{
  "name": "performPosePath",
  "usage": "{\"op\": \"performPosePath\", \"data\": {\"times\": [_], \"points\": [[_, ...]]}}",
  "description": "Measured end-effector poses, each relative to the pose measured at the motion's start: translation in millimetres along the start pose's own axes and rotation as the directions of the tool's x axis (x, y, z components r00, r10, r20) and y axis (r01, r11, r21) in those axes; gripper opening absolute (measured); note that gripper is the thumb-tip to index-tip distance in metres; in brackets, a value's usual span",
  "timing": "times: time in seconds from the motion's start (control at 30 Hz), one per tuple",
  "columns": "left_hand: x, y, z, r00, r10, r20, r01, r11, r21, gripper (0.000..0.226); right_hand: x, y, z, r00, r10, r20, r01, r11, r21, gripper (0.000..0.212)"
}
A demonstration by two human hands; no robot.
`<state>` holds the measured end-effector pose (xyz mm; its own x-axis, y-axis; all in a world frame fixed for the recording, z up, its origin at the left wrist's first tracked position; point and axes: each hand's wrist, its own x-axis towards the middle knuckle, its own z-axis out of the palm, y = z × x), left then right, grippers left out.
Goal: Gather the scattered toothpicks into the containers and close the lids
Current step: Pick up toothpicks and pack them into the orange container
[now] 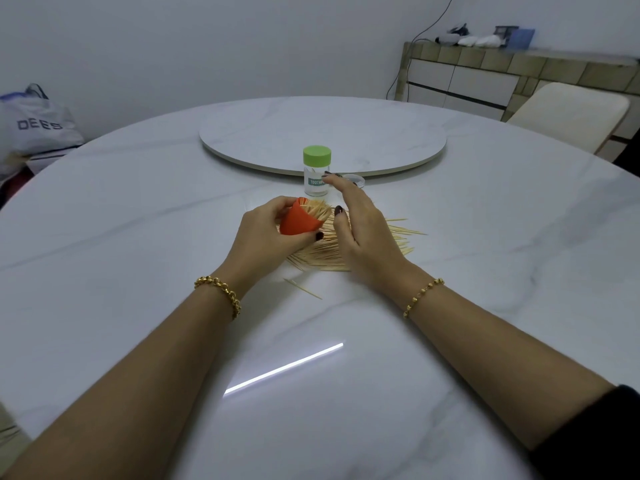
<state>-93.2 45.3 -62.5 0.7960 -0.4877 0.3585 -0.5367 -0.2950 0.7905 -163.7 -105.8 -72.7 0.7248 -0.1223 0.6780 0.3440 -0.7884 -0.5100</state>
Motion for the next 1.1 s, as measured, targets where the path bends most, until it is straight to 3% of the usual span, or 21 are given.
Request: {"op": "performPosePath", "data": {"times": [0.23, 0.6, 0.9, 1.1], "points": [[2.7, -3.6, -2.1, 0.996, -0.025, -0.08, 0.024, 1.0, -0.02, 0.053, -2.1, 3.5, 3.2, 0.989, 0.111, 0.099, -0.113, 0.993, 0.015, 0.053], [0.8, -2.2, -1.0, 0.998, -0.02, -0.052, 0.02, 1.0, -0.007, 0.049, -3.0, -0.7, 6.8, 0.984, 0.045, 0.175, -0.049, 0.999, 0.017, 0.056], [1.7, -4.0, 0.4, 1.0, -0.009, -0.026, 0.009, 1.0, -0.01, 0.045, -2.1, 0.0, 5.8, 0.989, -0.005, 0.148, 0.0, 0.999, 0.032, 0.051], [1.3, -1.5, 0.6, 1.0, -0.008, 0.002, 0.008, 1.0, -0.022, 0.044, 0.1, 3.2, 5.8, 0.997, -0.071, 0.038, 0.075, 0.99, -0.116, 0.041]]}}
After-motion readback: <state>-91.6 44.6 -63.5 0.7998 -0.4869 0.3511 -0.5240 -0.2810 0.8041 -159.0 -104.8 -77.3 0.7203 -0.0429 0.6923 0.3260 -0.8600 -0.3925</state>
